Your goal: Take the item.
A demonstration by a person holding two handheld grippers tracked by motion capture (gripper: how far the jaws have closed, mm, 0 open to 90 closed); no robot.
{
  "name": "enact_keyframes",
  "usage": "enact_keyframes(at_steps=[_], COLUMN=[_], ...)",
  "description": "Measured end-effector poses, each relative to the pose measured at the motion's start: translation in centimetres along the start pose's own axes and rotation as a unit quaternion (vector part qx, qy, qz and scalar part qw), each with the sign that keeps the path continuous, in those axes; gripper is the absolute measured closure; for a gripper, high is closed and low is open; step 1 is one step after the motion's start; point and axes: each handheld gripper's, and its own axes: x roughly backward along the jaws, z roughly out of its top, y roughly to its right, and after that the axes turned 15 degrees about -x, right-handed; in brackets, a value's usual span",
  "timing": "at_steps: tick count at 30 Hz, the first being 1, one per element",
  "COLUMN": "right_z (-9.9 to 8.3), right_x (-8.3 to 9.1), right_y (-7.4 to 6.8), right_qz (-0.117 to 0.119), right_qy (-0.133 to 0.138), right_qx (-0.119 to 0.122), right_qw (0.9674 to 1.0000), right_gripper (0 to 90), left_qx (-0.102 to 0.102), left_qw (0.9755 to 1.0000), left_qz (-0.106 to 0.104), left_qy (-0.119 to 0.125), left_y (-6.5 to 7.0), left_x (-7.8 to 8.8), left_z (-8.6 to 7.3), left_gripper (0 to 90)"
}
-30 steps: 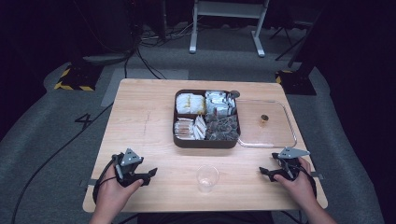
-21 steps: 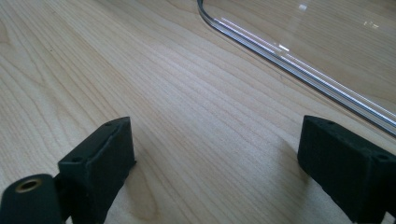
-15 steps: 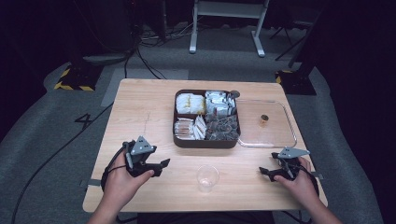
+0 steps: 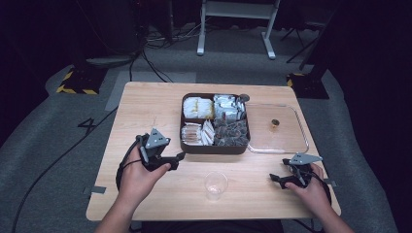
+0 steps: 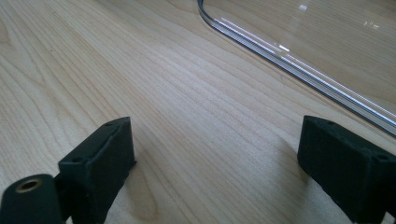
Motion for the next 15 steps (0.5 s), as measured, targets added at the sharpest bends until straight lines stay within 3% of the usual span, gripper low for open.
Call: enact_keyframes(at_steps=[10, 15], right_z=[0.1, 0.1], right_x=[-0.1, -0.1], right_y=[0.1, 0.1], right_qz=[0.002, 0.002], right_qy=[0.001, 0.001], right_qx=[0.002, 0.002], right_qw=[1.0, 1.0], right_gripper=[11.0, 11.0], left_qx=[0.016, 0.018], left_qw=[0.9991, 0.999], left_qz=[0.035, 0.04], left_qy=[0.016, 0.013], left_y=[-1.9, -2.1], left_x=[-1.7, -2.7], left_z=[2.4, 3.4], left_gripper=[30.1, 31.0])
